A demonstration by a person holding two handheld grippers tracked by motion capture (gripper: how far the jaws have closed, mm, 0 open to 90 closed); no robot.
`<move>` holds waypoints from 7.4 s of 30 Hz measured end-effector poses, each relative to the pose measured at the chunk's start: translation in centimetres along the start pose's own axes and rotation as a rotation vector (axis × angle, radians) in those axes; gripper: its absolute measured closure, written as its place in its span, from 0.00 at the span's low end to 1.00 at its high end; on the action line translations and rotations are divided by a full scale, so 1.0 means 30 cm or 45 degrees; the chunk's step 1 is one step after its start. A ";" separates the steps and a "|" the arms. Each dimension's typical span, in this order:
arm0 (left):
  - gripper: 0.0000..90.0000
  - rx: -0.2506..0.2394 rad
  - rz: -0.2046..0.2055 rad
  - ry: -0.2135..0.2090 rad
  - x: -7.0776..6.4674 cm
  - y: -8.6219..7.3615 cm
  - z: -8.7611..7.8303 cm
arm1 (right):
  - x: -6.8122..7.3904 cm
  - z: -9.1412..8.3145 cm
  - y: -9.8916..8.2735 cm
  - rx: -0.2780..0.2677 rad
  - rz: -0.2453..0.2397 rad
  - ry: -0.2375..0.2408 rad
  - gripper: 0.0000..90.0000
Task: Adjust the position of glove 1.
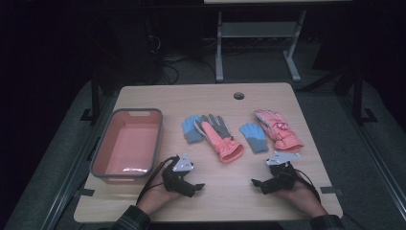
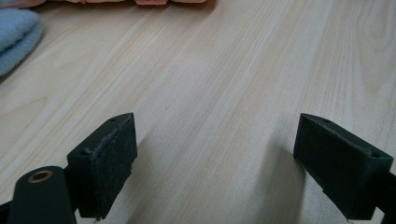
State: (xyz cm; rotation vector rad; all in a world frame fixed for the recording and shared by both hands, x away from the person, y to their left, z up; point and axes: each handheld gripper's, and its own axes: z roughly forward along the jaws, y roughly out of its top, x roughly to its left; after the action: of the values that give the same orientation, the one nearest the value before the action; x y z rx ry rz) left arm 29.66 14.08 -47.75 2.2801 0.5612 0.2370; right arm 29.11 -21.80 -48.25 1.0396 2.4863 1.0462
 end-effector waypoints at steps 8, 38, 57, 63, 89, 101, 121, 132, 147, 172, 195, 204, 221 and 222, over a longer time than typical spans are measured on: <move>0.14 0.001 0.000 -0.001 0.000 0.000 0.000 | 0.001 -0.001 -0.001 -0.003 0.000 -0.008 0.02; 0.14 -0.001 0.019 -0.017 0.005 -0.007 -0.007 | -0.049 -0.036 0.117 -0.072 0.032 -0.022 0.90; 0.14 0.003 0.018 -0.017 0.005 -0.006 -0.008 | -0.116 0.034 0.205 -0.057 0.040 -0.028 1.00; 0.14 0.006 0.018 -0.018 0.005 -0.006 -0.009 | -0.134 0.062 0.235 -0.055 0.032 -0.046 1.00; 0.14 0.005 0.010 -0.024 0.004 -0.008 -0.010 | -0.231 0.147 0.240 0.046 0.094 -0.108 1.00; 0.14 -0.002 0.004 -0.026 0.006 -0.011 -0.012 | -0.185 0.101 0.205 0.093 0.094 -0.067 1.00; 0.14 -0.004 0.009 -0.023 0.007 -0.012 -0.011 | -0.096 0.023 0.152 0.101 0.052 -0.015 1.00; 0.14 -0.004 0.009 -0.023 0.006 -0.012 -0.011 | -0.110 -0.044 0.096 0.097 0.084 -0.016 1.00; 0.14 -0.001 0.009 -0.024 0.007 -0.012 -0.012 | -0.008 -0.026 0.106 0.122 -0.016 0.155 1.00; 0.14 -0.002 0.013 -0.024 0.007 -0.013 -0.012 | 0.160 0.017 0.133 0.130 -0.189 0.409 1.00; 0.16 0.001 -0.010 0.012 0.013 -0.012 -0.013 | -0.014 -0.087 0.037 0.004 0.005 0.098 0.32; 0.49 0.001 -0.069 0.093 0.031 0.004 -0.024 | -0.062 -0.098 -0.027 -0.053 0.061 -0.032 0.14; 0.99 0.049 -0.249 0.204 0.047 0.125 -0.021 | -0.076 -0.062 -0.057 -0.001 0.048 -0.045 0.02; 0.99 0.036 -0.265 0.239 0.057 0.150 -0.019 | -0.076 -0.061 -0.057 0.000 0.046 -0.047 0.02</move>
State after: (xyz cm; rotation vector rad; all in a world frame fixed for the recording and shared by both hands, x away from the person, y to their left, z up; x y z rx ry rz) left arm 32.44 12.49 -44.12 2.2191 0.8985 0.3437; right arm 28.98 -25.20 -48.25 1.0974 2.4468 1.0281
